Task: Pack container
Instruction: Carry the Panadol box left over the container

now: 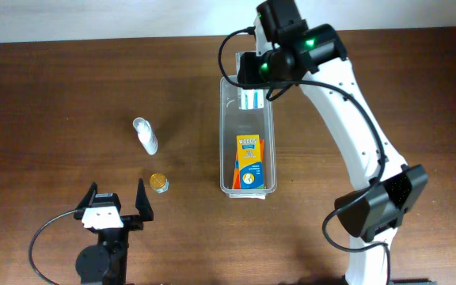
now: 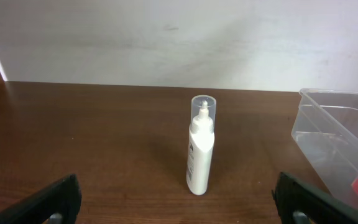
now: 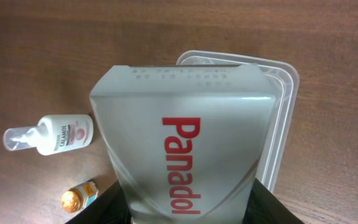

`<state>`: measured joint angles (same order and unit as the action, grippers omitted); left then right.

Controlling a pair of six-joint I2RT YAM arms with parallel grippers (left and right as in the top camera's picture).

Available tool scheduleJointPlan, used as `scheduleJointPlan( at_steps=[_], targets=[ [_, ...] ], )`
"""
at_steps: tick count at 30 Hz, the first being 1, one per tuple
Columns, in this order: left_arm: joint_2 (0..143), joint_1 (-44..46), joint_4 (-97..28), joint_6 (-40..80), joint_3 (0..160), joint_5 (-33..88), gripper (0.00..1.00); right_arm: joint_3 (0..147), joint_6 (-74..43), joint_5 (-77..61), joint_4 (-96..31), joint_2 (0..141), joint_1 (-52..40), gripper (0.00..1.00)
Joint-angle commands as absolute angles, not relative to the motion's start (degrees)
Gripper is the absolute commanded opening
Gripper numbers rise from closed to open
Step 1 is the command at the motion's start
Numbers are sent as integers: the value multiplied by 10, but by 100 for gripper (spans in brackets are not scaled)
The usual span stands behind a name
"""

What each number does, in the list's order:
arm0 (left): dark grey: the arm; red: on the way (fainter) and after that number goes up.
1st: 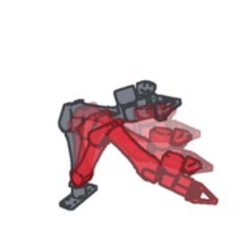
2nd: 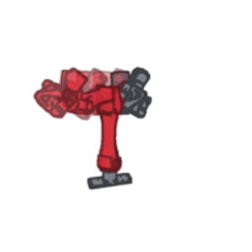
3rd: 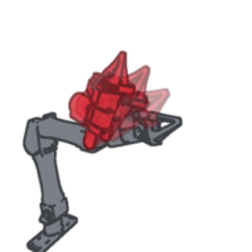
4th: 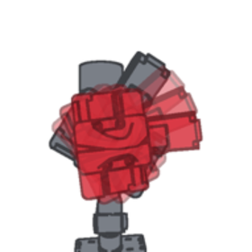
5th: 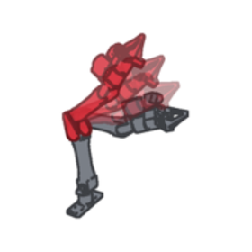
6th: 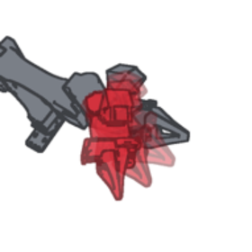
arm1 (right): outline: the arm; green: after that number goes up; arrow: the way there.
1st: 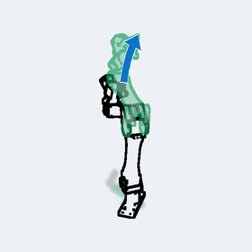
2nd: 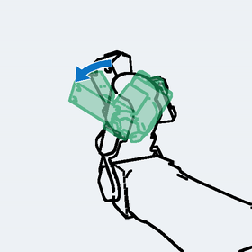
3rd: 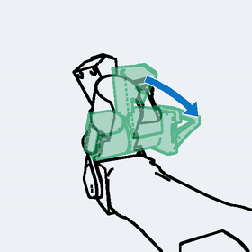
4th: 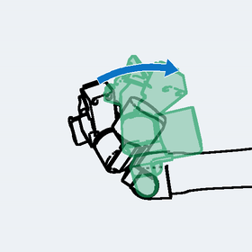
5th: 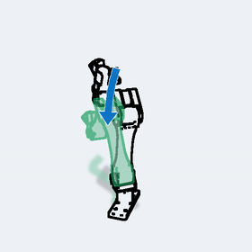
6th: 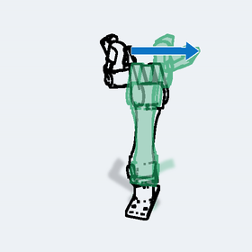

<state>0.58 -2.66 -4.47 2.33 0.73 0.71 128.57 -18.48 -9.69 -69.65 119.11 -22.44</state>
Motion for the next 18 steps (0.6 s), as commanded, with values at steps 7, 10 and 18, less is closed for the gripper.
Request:
scheduleJointPlan(
  at_steps=[7, 10, 18],
  targets=[
    [3, -29, -46, 12, 5, 15, 99, 1294, -230, -57, -666, 1241, -229, 45],
    [3, -29, -46, 12, 5, 15, 99, 1293, -235, -54, -657, 1252, -229, 46],
    [3, -29, -46, 12, 5, 15, 99, 1291, -237, -53, -653, 1288, -229, 46]
  ],
)
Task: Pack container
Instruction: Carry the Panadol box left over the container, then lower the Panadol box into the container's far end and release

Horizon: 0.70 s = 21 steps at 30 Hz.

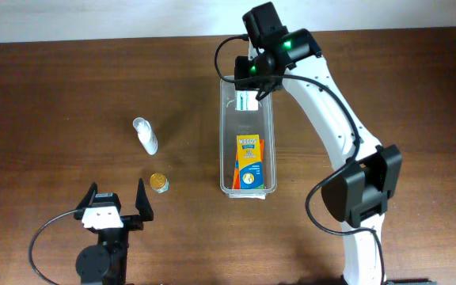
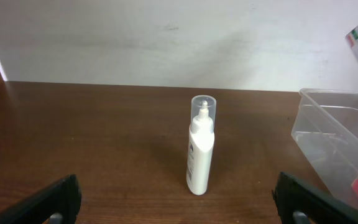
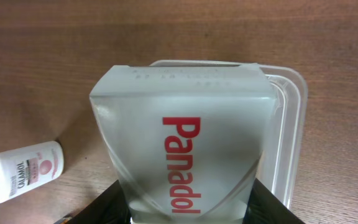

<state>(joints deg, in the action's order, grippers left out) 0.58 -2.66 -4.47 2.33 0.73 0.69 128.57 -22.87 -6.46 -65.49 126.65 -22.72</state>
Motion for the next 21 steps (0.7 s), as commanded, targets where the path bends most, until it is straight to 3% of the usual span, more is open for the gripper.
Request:
scheduleJointPlan(
  at_steps=[1, 21],
  targets=[
    [3, -29, -46, 12, 5, 15, 99, 1291, -237, -53, -653, 1291, -229, 46],
    [3, -29, -46, 12, 5, 15, 99, 1286, -199, -38, -656, 1353, -229, 46]
  ],
)
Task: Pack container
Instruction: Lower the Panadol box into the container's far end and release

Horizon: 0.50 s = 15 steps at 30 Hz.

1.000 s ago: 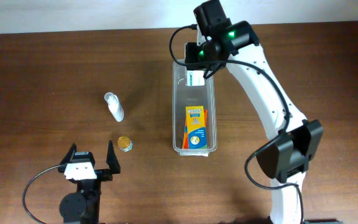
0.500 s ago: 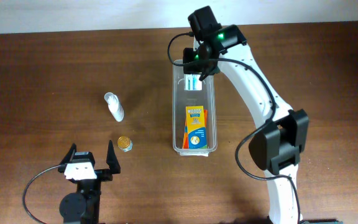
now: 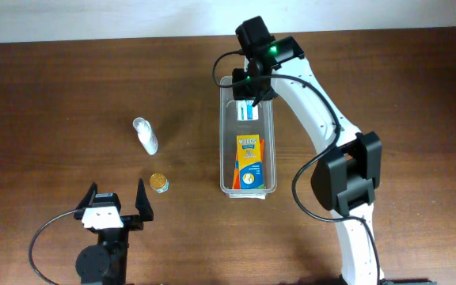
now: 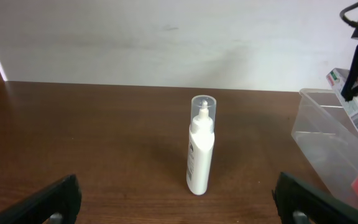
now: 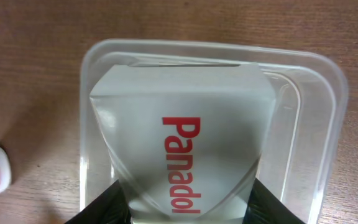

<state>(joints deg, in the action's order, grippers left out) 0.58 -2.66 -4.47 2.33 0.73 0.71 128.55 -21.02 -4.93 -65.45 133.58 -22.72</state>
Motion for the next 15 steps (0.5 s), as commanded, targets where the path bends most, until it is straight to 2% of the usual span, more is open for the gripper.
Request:
scheduleJointPlan(
  at_steps=[1, 15],
  targets=[
    [3, -29, -46, 12, 5, 15, 99, 1285, -199, -38, -658, 1356, -229, 46],
    [3, -29, -46, 12, 5, 15, 99, 1268, -200, -24, -660, 1366, -229, 46]
  ],
)
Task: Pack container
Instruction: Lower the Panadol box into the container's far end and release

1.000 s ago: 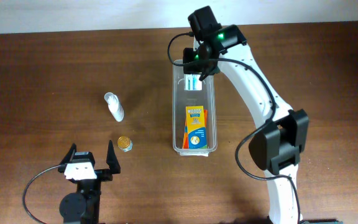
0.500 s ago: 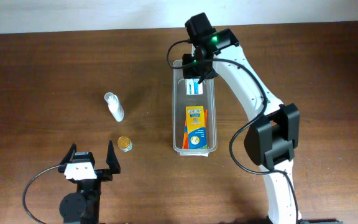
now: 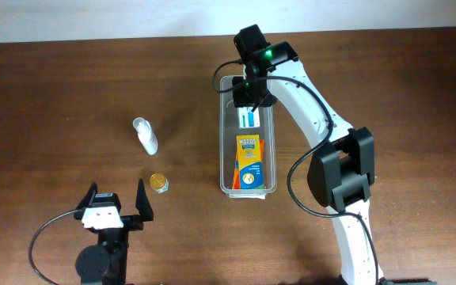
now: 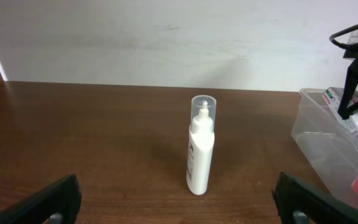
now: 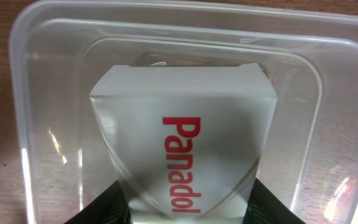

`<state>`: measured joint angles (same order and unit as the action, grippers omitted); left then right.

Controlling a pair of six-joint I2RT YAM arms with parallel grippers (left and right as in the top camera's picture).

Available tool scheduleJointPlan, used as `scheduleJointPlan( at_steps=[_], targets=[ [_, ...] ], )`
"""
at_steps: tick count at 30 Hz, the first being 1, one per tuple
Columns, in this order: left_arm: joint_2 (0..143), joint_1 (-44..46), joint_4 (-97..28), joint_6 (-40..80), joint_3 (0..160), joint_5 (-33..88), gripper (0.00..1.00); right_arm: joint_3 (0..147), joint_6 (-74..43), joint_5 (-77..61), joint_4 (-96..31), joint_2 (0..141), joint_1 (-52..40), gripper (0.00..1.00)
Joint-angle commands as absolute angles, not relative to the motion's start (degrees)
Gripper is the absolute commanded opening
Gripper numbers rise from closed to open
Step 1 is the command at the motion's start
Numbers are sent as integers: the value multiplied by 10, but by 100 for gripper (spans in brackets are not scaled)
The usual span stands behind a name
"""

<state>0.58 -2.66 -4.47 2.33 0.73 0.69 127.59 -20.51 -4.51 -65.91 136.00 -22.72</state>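
My right gripper (image 3: 249,96) is shut on a white Panadol box (image 5: 182,155), holding it low inside the far end of the clear plastic container (image 3: 224,134). An orange and blue box (image 3: 248,161) lies in the container's near half. A white lotion bottle (image 3: 145,135) lies on the table left of the container, also shown in the left wrist view as the bottle (image 4: 201,146). A small gold-capped jar (image 3: 158,183) sits near it. My left gripper (image 3: 115,207) rests open at the front left, nothing between its fingers (image 4: 55,199).
The brown wooden table (image 3: 54,103) runs to a white wall at the back. The container's rim (image 5: 17,124) closely surrounds the Panadol box on three sides.
My right gripper has come lower with the Panadol box, which now sits deeper between the container's walls. The left gripper, bottle and jar have not moved.
My right gripper held the Panadol box above the container's far edge, with the bottle and jar in its view. Then it was further over the container, then inside the rim, and now lower within the far end. The left arm stayed still throughout.
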Motion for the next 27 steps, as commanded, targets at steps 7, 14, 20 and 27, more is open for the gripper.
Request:
scheduleJointPlan(
  at_steps=[7, 14, 20, 27],
  targets=[
    [3, -29, -46, 12, 5, 15, 99, 1265, -200, -23, -663, 1385, -229, 47],
    [3, -29, -46, 12, 5, 15, 99, 1265, -200, -23, -659, 1393, -229, 47],
    [3, -29, -46, 12, 5, 15, 99, 1265, -200, -23, -655, 1393, -229, 48],
    [3, -29, -46, 12, 5, 15, 99, 1265, -200, -23, -655, 1393, -229, 54]
  ],
)
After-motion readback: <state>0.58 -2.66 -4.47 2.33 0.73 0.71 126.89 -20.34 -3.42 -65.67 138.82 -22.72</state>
